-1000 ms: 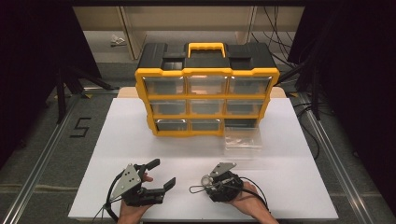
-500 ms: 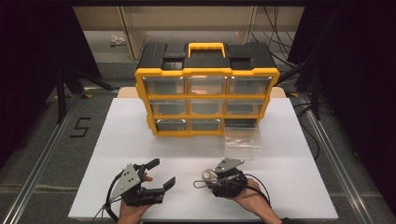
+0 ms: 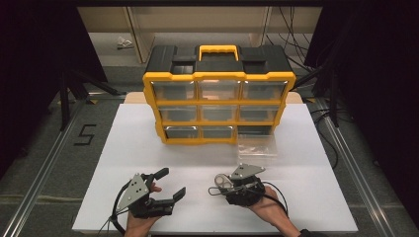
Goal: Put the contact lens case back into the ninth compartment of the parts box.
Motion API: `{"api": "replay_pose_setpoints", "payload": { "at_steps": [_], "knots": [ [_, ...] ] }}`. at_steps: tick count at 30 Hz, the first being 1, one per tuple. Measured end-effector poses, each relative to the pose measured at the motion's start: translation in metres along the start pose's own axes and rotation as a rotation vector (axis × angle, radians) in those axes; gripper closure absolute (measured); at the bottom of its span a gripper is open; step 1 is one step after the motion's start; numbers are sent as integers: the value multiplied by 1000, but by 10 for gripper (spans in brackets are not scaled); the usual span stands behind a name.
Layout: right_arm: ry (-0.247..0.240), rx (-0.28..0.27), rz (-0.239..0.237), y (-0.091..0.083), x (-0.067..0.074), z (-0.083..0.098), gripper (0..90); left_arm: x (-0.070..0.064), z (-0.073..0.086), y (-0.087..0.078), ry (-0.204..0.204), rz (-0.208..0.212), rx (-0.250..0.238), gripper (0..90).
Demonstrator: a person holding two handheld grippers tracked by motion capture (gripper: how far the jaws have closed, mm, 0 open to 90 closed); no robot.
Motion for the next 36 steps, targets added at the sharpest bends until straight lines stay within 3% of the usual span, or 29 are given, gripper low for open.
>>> {"api": "replay_pose_setpoints", "payload": {
  "at_steps": [36],
  "knots": [
    [36,-147,25,-26,-18,-26,496,2,-4,-3,-22,2,-32,165]
  ]
}}
Point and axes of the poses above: each handheld gripper's, and its own axes: y roughly forward along the jaws, z roughly out of its underside, x roughly to its left, the point moved 10 cm from there along y, roughly forward along the jaws, and after that the axes turned 3 degrees about y, right-handed, at the moved point
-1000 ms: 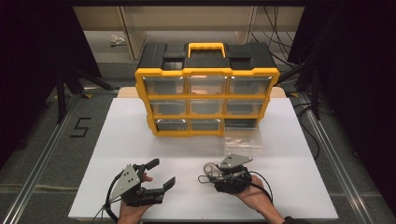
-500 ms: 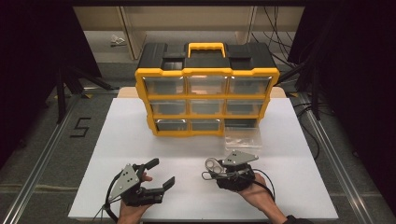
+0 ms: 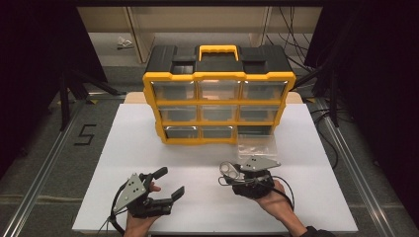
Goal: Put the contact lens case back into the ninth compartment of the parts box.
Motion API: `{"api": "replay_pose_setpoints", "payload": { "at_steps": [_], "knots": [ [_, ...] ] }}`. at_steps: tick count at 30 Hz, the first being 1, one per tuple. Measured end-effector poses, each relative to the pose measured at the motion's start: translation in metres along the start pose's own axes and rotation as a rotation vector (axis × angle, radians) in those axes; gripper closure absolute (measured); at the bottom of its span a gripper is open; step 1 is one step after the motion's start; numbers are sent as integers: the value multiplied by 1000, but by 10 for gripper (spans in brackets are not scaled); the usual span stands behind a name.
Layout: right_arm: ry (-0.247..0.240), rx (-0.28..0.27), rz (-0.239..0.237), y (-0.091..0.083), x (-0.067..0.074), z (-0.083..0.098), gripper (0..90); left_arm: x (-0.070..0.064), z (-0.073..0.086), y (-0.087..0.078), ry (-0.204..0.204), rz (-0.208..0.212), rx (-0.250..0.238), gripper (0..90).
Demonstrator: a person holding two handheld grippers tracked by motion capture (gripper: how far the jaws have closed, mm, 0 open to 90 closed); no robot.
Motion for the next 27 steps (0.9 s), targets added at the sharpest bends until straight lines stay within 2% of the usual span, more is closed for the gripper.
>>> {"api": "replay_pose_setpoints", "payload": {
  "at_steps": [12,15,27],
  "knots": [
    [17,-36,12,-7,-8,-10,495,2,0,-1,11,-8,3,165],
    [26,-48,18,-9,-13,-12,496,3,0,-1,26,-12,10,165],
    [43,-70,33,-13,-22,-18,495,4,0,-2,19,-15,4,165]
  ]
}}
Point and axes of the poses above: each handheld gripper's, and its own axes: y roughly forward along the jaws, z roughly out of its underside, x roughly to its left, the point moved 10 cm from there along y, roughly forward along the jaws, and after that the axes turned 3 degrees about y, right-handed, at the moved point
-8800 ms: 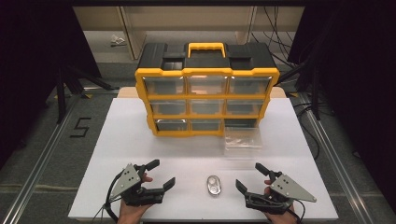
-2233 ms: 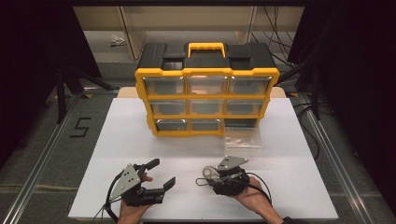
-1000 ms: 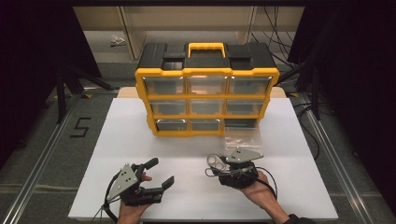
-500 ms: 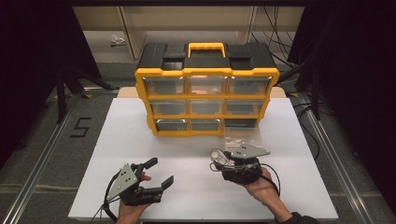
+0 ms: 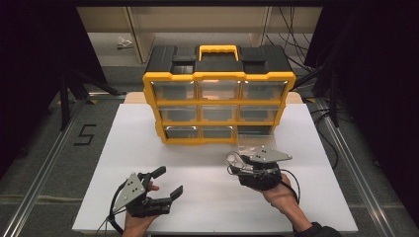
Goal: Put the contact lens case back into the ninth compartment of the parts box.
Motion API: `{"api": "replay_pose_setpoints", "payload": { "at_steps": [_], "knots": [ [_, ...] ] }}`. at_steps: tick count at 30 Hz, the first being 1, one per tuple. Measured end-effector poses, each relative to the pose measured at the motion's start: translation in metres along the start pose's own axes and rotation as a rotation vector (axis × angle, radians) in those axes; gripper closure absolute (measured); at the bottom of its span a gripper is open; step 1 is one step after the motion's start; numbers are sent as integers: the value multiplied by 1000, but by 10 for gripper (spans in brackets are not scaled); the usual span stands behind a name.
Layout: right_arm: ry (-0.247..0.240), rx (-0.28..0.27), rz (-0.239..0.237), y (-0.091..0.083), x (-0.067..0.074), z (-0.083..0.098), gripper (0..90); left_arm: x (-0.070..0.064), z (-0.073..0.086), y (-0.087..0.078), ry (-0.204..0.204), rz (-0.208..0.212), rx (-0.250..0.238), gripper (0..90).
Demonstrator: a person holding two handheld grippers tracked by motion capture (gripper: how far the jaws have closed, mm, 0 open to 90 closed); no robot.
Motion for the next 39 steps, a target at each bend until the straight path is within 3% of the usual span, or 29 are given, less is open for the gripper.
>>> {"api": "replay_pose_setpoints", "payload": {
  "at_steps": [39],
  "knots": [
    [79,-63,81,-9,-45,-17,495,1,-1,-1,-11,0,-6,165]
  ]
}}
Point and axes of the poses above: each handheld gripper's, and its own axes: y roughly forward along the jaws, z roughly out of its underside, x roughly to its left, the point moved 10 cm from there along y, roughly forward along the jaws, and after that the axes turned 3 degrees about y, right-handed, at the moved point
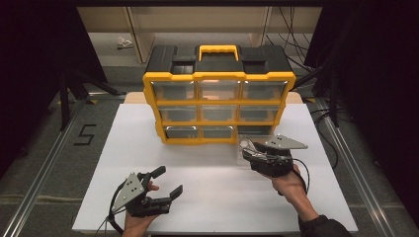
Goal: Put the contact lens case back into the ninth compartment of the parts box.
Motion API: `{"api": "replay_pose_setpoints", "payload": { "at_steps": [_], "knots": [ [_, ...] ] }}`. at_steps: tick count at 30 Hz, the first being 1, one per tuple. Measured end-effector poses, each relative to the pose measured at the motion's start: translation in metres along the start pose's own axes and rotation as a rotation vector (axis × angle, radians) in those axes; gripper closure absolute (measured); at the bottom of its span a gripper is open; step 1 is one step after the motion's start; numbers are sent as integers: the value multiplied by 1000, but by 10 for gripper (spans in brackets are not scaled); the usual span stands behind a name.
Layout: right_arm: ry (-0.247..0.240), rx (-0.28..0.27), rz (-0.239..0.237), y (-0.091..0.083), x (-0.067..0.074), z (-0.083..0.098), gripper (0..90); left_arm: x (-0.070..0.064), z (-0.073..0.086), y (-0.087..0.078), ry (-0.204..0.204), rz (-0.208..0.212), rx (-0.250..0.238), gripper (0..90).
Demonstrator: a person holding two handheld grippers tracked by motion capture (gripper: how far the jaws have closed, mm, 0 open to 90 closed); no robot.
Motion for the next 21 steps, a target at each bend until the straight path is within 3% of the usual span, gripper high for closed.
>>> {"api": "replay_pose_setpoints", "payload": {
  "at_steps": [21],
  "knots": [
    [57,-4,53,5,-23,-2,495,0,0,0,-1,0,1,165]
  ]
}}
Point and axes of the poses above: each handheld gripper's, and its own axes: y roughly forward along the jaws, z roughly out of its underside, x roughly to its left, the point moved 10 cm from there along y, roughly forward along the jaws, and after that the axes turned 3 degrees about y, right-handed, at the moved point
